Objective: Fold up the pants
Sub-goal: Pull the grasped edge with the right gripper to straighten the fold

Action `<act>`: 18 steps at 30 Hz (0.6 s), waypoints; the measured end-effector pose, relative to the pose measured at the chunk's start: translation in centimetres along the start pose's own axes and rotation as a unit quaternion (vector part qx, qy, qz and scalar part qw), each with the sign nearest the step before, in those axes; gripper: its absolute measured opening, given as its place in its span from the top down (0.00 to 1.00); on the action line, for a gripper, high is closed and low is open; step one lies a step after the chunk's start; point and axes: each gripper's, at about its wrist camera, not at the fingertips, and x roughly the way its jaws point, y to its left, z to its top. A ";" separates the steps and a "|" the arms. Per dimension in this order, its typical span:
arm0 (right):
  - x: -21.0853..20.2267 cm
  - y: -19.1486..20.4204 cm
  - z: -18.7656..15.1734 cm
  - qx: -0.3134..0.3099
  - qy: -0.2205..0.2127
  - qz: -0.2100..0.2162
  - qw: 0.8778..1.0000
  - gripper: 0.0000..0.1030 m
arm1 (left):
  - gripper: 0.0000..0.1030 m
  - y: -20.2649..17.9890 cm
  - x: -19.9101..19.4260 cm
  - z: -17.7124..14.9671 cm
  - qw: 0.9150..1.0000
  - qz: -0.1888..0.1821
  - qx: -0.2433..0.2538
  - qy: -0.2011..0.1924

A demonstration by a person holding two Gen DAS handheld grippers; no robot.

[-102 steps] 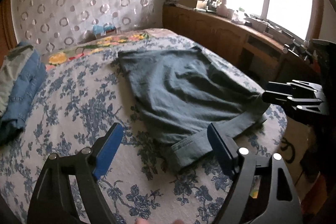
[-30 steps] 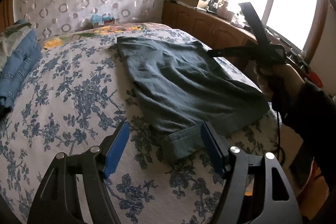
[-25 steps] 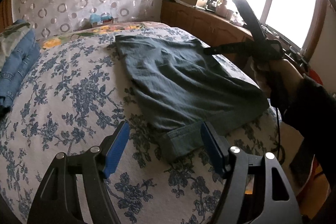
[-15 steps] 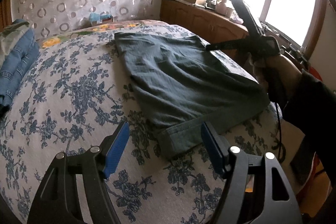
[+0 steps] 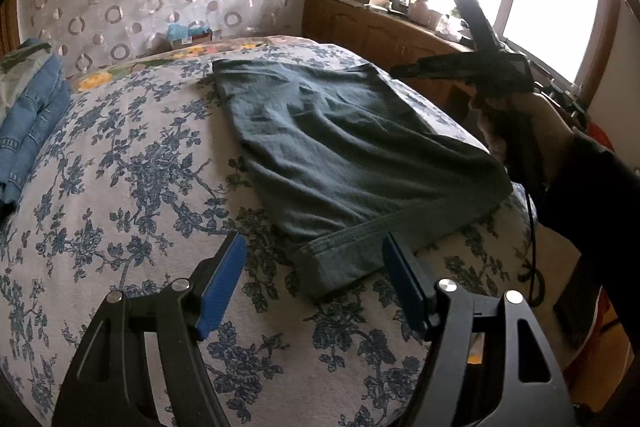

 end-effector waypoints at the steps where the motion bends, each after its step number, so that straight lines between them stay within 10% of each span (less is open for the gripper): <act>1: 0.3 -0.1 -0.1 -0.007 0.008 -0.001 1.000 0.82 | 0.31 0.0 0.0 0.0 1.000 0.000 0.000 0.000; 18: 1.8 1.8 0.6 -0.089 0.031 -0.027 0.995 0.98 | 0.31 0.5 -0.2 -0.4 1.000 -0.001 -0.006 0.000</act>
